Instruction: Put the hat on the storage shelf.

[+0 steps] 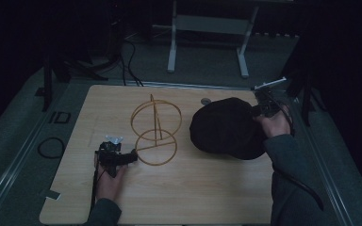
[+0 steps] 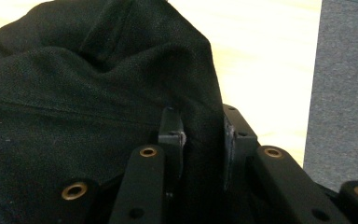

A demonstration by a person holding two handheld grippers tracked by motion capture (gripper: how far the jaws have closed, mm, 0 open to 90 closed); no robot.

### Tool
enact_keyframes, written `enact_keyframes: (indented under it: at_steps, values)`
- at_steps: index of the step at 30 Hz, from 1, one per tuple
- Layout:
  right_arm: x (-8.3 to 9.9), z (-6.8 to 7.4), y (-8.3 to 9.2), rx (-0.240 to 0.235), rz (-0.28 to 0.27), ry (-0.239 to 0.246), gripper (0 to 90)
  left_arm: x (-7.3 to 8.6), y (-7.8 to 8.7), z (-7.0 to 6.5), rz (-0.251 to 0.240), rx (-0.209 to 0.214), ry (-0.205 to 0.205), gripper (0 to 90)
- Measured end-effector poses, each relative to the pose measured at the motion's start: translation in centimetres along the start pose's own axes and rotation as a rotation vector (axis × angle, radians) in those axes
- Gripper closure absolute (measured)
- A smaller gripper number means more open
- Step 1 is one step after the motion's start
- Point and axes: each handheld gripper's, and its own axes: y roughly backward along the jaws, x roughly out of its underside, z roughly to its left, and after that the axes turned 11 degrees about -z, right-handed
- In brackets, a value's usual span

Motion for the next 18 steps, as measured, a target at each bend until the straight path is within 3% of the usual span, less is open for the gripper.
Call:
enact_keyframes:
  at_steps: [8,18]
  values:
    - [-0.8,-1.1,0.8,-0.041,-0.017,-0.058,73.6,0.0,0.0,0.0,0.000,0.000,0.000,1.2]
    - [-2.2,-1.2,2.2,-0.088,-0.037,-0.071,73.7,0.0,0.0,0.0,0.002,0.001,-0.001,1.2]
